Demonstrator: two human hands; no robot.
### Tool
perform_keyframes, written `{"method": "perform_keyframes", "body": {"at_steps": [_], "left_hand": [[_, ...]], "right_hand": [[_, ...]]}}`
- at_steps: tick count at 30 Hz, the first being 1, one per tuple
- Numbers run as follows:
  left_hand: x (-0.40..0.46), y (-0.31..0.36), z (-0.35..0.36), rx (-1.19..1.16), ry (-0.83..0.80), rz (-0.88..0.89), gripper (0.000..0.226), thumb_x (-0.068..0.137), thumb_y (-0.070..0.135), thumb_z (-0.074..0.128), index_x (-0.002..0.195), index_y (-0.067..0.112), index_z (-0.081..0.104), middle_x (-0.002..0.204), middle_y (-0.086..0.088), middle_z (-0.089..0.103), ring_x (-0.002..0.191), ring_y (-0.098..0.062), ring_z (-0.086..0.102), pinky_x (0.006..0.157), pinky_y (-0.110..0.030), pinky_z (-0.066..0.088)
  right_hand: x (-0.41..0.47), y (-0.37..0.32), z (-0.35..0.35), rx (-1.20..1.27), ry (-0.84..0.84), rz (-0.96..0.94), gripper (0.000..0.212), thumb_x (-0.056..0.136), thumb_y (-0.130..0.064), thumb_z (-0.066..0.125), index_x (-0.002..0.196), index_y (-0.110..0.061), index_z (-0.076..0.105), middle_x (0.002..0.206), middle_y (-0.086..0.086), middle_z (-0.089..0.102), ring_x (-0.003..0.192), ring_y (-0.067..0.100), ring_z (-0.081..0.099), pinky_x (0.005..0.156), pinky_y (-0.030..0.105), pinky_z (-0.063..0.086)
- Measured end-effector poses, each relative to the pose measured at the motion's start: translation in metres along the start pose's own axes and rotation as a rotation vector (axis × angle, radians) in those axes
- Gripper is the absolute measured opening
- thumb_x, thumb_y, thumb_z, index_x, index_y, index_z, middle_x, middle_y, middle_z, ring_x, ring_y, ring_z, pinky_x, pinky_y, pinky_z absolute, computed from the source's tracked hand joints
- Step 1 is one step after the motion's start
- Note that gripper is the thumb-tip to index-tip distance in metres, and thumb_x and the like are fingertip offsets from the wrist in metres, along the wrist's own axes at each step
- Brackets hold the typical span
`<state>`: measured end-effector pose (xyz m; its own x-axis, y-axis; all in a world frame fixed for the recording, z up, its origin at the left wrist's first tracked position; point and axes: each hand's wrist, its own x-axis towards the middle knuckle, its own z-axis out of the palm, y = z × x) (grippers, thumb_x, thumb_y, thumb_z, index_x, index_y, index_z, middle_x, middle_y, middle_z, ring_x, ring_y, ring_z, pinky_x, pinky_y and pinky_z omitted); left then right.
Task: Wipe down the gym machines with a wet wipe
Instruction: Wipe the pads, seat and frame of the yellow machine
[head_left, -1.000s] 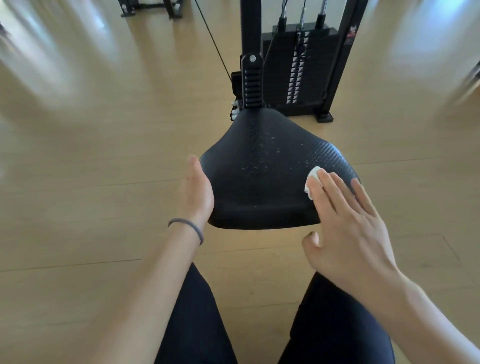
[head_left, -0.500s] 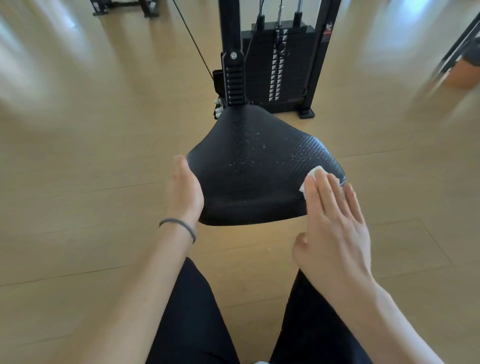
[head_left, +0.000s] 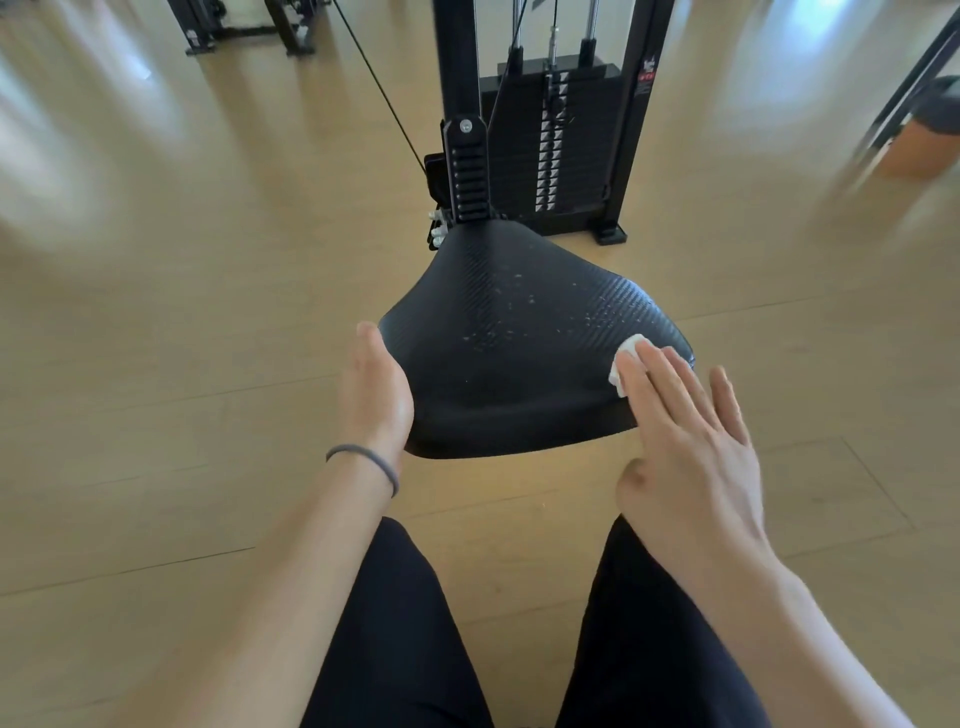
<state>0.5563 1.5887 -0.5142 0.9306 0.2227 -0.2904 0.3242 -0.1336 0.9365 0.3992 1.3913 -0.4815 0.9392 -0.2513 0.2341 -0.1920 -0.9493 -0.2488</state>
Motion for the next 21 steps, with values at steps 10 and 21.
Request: {"method": "perform_keyframes", "body": {"at_steps": [10, 21], "left_hand": [[-0.005, 0.0, 0.0, -0.021, 0.015, 0.012, 0.034, 0.088, 0.046, 0.024, 0.082, 0.014, 0.036, 0.084, -0.004, 0.044, 0.077, -0.023, 0.039, 0.072, -0.039, 0.033], [-0.005, 0.0, 0.0, 0.048, 0.061, 0.018, 0.039, 0.089, 0.047, 0.023, 0.086, 0.01, 0.036, 0.082, -0.004, 0.044, 0.076, -0.022, 0.041, 0.069, -0.039, 0.035]], "right_hand": [[0.002, 0.0, 0.002, 0.099, -0.068, -0.145, 0.048, 0.091, -0.035, 0.033, 0.136, -0.026, 0.046, 0.152, -0.015, 0.038, 0.149, 0.01, 0.027, 0.127, 0.042, 0.011], [0.007, 0.006, 0.008, 0.083, -0.004, -0.023, 0.054, 0.103, -0.053, 0.022, 0.144, -0.026, 0.044, 0.155, -0.01, 0.039, 0.151, 0.01, 0.023, 0.126, 0.028, 0.001]]}}
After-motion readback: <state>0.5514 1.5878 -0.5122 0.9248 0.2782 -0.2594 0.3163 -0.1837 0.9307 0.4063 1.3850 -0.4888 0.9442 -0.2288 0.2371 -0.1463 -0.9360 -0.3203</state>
